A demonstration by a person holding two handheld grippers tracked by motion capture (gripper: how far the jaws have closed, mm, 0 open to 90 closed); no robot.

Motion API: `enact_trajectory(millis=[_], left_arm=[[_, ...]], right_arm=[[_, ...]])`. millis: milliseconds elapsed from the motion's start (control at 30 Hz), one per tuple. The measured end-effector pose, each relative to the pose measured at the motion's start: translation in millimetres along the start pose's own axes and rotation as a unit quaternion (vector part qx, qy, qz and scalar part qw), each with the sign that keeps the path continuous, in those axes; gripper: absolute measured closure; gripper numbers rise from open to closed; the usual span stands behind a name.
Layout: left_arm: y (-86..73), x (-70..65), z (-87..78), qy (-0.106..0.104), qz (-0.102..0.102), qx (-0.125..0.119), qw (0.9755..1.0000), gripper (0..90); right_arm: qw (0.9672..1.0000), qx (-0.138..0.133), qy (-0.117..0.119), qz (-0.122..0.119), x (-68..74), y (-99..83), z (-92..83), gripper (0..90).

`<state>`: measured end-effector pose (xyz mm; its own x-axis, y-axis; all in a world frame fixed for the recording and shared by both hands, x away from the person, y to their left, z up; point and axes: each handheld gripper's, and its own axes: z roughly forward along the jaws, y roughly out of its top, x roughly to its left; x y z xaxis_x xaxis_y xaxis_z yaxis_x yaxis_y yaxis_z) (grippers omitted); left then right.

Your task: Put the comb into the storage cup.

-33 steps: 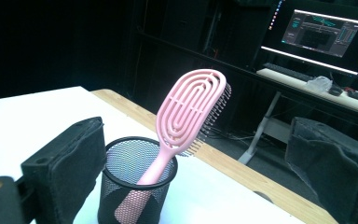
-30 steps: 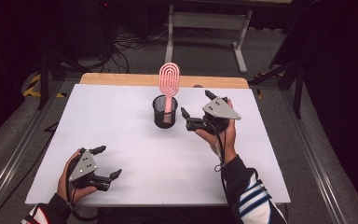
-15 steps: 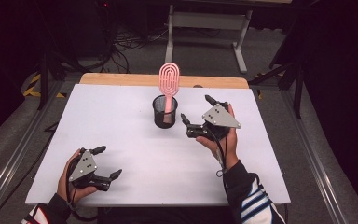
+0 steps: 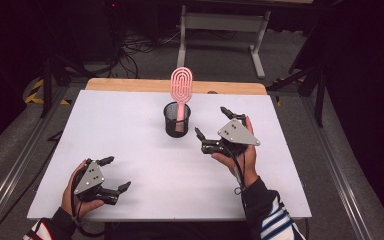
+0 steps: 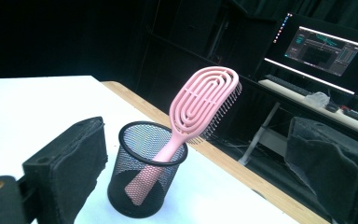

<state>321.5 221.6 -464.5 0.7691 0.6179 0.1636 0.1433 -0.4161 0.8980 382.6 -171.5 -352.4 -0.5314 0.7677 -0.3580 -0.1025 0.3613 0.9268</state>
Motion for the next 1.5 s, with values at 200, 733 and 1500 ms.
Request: enact_trajectory(millis=[200, 733, 1500], left_arm=[[0.0, 0.2, 0.8, -0.001, 0.001, 0.003, 1.0000, 5.1], [0.5, 0.3, -1.6, 0.002, 0.002, -0.002, 1.0000, 5.1], [1.0, -0.1, -2.3, 0.002, 0.004, -0.001, 1.0000, 5.0]], right_arm=[[1.0000, 0.003, 0.003, -0.006, 1.4, -2.2, -5.3, 6.0], [0.9994, 0.008, 0.015, -0.031, 8.3, -6.8, -15.7, 6.3], [0.9989, 0.012, 0.020, -0.041, 14.5, -18.0, -31.4, 6.3]])
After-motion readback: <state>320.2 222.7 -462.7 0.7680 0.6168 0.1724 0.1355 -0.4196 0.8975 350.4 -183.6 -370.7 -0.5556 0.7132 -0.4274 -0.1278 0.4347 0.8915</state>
